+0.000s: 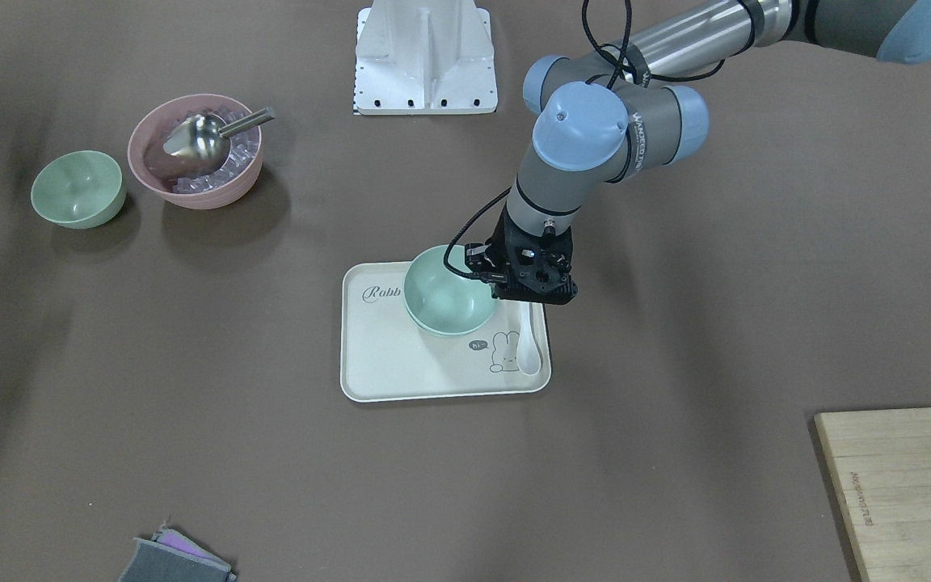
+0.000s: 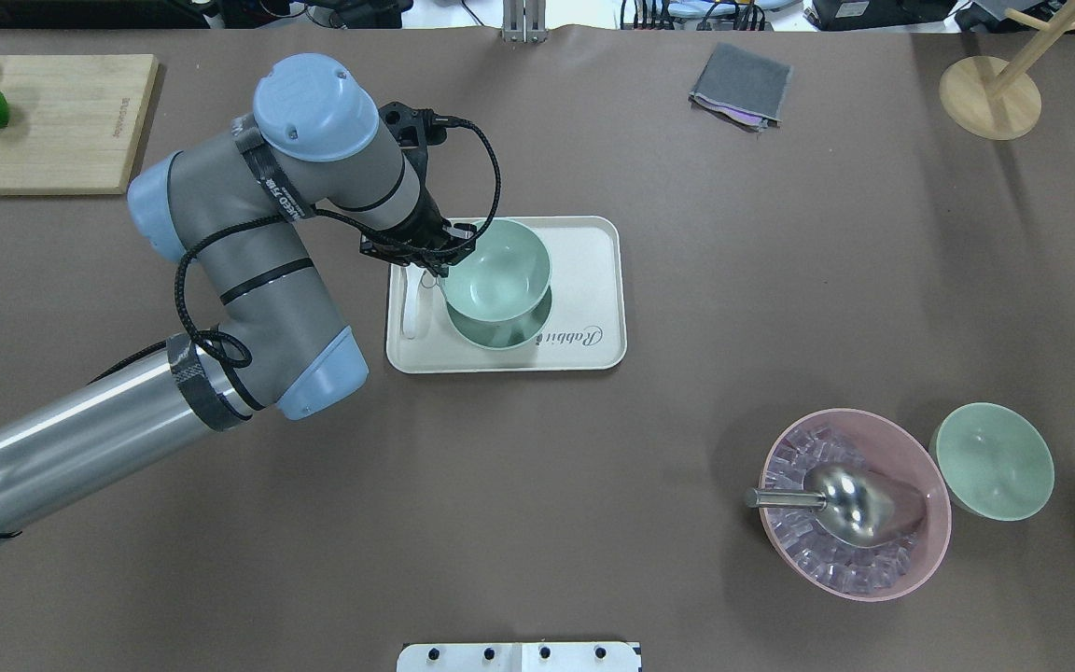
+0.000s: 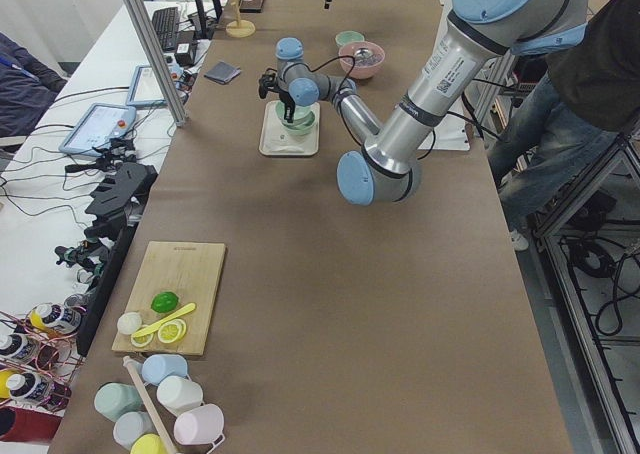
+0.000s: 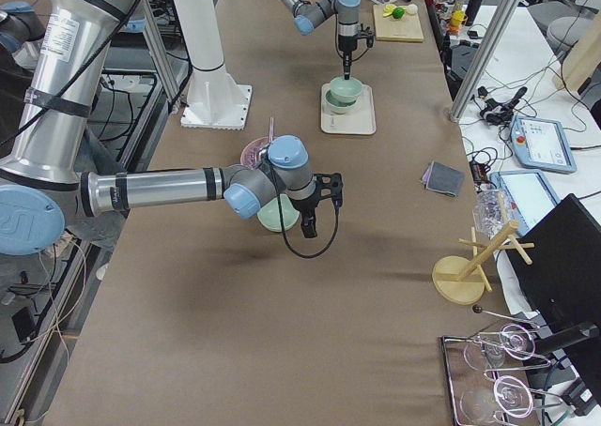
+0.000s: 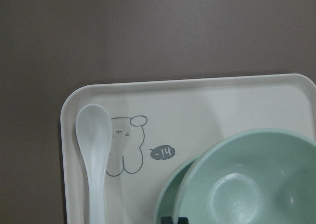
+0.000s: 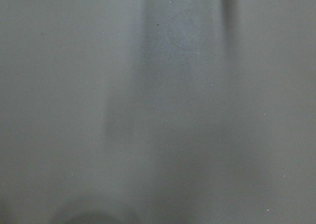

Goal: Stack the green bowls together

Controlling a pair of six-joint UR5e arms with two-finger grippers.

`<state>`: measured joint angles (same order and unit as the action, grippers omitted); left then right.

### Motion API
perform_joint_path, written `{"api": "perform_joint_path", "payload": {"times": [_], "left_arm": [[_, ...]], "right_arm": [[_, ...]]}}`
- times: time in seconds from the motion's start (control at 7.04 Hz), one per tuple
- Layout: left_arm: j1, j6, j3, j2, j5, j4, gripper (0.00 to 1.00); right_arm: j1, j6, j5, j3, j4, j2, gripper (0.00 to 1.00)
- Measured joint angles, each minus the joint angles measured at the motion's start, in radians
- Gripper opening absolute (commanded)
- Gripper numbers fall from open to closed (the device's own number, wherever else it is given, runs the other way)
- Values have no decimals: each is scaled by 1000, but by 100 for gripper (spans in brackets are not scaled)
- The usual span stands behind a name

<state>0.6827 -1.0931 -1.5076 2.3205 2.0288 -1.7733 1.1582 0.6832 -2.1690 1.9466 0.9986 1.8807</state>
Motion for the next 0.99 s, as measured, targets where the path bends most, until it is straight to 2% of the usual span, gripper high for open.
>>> {"api": "perform_joint_path", "payload": {"times": [0.99], "left_arm": [[-48, -19, 4, -3, -43, -2, 0]], "right_arm": [[0, 0, 0, 0, -1, 0, 100]]}}
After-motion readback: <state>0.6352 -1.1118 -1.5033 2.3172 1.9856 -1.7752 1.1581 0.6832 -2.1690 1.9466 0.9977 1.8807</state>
